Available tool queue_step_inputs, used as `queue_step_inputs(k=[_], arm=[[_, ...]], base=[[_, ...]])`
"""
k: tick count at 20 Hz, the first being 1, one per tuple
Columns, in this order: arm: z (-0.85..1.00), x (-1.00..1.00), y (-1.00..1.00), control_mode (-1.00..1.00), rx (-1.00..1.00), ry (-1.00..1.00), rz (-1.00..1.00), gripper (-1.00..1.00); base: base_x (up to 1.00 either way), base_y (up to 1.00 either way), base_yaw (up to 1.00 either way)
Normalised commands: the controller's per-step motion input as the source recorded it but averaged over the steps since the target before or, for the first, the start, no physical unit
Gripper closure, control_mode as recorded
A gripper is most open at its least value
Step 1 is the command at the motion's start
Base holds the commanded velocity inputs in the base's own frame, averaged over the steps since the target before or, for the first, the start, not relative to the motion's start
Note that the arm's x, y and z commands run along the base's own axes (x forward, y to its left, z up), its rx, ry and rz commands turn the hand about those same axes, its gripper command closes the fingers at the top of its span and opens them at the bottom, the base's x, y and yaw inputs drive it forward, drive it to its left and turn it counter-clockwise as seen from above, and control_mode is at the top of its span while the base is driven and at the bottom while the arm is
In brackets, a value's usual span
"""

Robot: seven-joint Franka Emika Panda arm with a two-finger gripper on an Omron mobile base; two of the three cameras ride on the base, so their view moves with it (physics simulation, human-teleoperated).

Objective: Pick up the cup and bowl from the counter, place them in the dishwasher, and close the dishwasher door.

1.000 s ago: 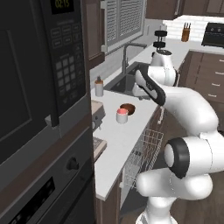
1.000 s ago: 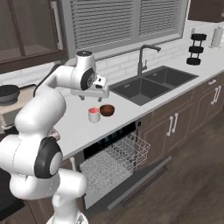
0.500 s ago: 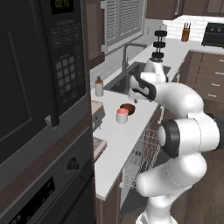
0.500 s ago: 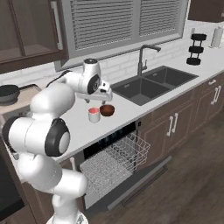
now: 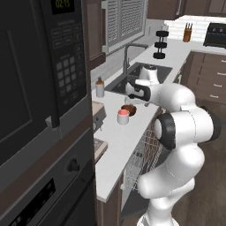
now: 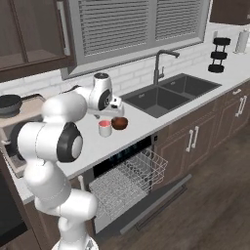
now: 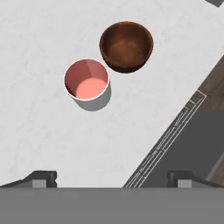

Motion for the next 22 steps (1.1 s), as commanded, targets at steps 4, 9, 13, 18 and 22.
queue_step_inputs(k=[4, 9, 13, 18, 22], arm=[[-0.31, 0.35, 0.20, -1.00, 0.00, 0.00, 0.00, -1.00], [-0.30, 0.40, 0.13, -1.00, 0.00, 0.02, 0.00, -1.00], [-0.32, 0.42, 0.02, -1.00, 0.00, 0.04, 0.00, -1.00], [-0.32, 0.43, 0.00, -1.00, 0.00, 0.05, 0.00, -1.00], [-0.31, 0.49, 0.00, -1.00, 0.00, 0.05, -0.02, -1.00]], base=[[0.00, 0.00, 0.00], [0.00, 0.00, 0.00], [0.00, 0.00, 0.00], [0.00, 0.00, 0.00], [0.00, 0.00, 0.00]])
